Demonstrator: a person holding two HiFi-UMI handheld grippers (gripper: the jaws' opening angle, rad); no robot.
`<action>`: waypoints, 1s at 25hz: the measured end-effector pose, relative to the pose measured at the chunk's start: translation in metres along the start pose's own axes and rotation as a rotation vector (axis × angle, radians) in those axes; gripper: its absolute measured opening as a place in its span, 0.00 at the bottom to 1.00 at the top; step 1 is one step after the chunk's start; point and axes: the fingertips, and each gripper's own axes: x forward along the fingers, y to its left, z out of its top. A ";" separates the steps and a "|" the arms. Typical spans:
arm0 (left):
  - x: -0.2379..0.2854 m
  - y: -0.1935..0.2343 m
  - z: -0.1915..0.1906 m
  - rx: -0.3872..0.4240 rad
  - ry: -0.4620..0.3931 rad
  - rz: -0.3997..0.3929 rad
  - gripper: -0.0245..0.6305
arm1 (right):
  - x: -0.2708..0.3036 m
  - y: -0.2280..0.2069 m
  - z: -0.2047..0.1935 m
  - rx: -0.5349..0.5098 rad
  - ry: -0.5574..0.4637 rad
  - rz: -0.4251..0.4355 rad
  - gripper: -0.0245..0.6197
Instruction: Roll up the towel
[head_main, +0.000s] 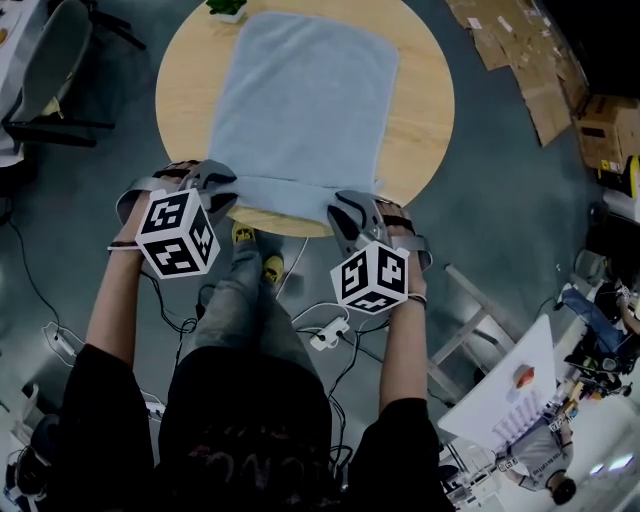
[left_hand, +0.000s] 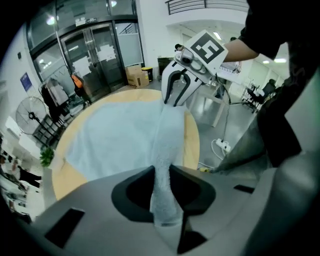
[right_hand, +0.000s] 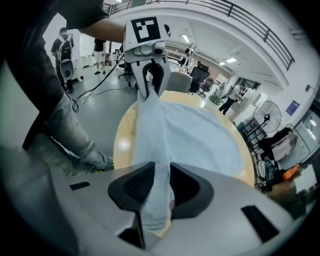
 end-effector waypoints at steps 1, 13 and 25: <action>0.002 -0.005 -0.001 -0.023 0.002 -0.059 0.18 | -0.002 -0.004 0.001 0.009 -0.004 -0.001 0.20; 0.000 -0.036 -0.004 -0.153 -0.025 -0.398 0.15 | -0.007 0.035 -0.005 -0.143 0.044 0.048 0.50; 0.000 -0.036 -0.005 -0.106 -0.046 -0.551 0.16 | -0.007 0.053 -0.007 0.217 0.126 0.539 0.17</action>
